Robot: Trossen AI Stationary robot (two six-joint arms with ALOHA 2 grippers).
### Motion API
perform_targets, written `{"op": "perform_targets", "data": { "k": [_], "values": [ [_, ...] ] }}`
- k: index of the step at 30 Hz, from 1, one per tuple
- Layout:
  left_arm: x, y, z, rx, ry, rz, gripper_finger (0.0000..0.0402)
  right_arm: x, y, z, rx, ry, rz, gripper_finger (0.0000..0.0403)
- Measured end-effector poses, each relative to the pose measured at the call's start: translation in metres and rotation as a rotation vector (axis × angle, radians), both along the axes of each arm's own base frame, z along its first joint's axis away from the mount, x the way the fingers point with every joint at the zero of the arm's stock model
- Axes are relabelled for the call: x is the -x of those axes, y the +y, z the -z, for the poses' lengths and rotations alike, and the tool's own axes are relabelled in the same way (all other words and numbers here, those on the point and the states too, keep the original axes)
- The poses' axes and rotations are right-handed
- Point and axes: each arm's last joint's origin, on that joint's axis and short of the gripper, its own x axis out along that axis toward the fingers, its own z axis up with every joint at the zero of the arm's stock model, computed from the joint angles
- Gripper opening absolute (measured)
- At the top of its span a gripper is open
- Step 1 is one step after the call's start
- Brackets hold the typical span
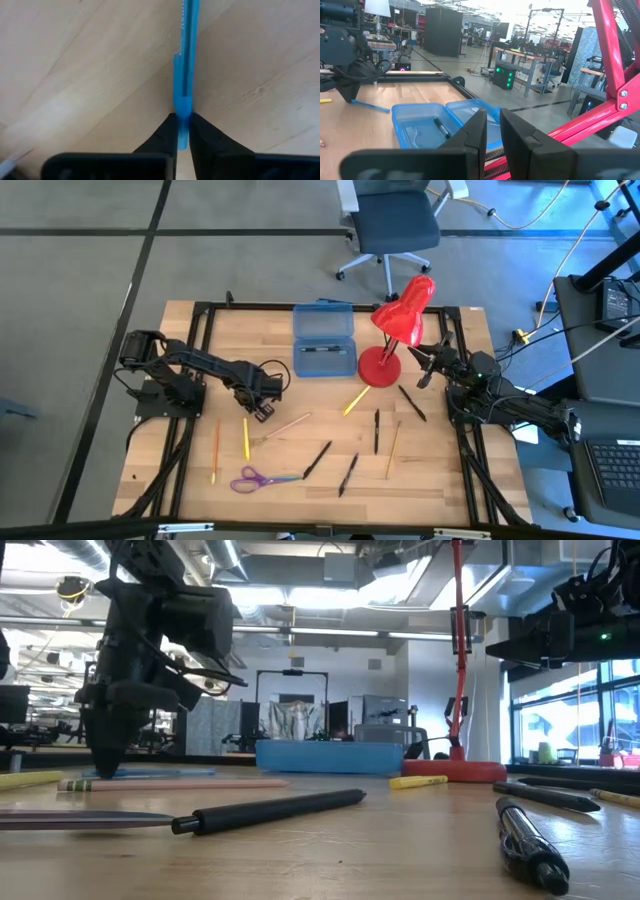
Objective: Pick & place school supplies into a supply box
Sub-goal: Put the blue pen into the blue supply box
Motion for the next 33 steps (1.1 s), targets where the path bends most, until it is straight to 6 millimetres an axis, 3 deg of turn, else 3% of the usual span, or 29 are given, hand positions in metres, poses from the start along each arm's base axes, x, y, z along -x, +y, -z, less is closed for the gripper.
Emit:
{"op": "perform_targets", "data": {
  "k": [6,12,20,24,28,33],
  "values": [
    [0.001,0.003,-0.006,0.022,-0.012,-0.015,0.0015,0.000,0.000,0.000,0.000,0.000,0.000,0.0059],
    [-0.011,0.015,-0.040,-0.012,-0.129,0.056,0.0016,0.000,0.000,0.000,0.001,0.001,0.000,0.0059],
    [-0.051,0.064,-0.107,-0.218,-0.411,0.273,0.0016,0.000,0.000,-0.002,0.011,-0.016,0.000,0.0059],
    [-0.070,0.092,-0.125,-0.279,-0.447,0.393,0.0015,0.000,0.000,-0.003,0.016,-0.028,0.000,0.0059],
    [-0.092,0.119,-0.121,-0.297,-0.412,0.491,0.0014,0.000,0.000,-0.004,0.019,-0.034,0.000,0.0059],
    [-0.117,0.148,-0.096,-0.238,-0.365,0.608,0.0014,0.000,0.000,-0.004,0.021,-0.033,0.000,0.0059]
  ]
}}
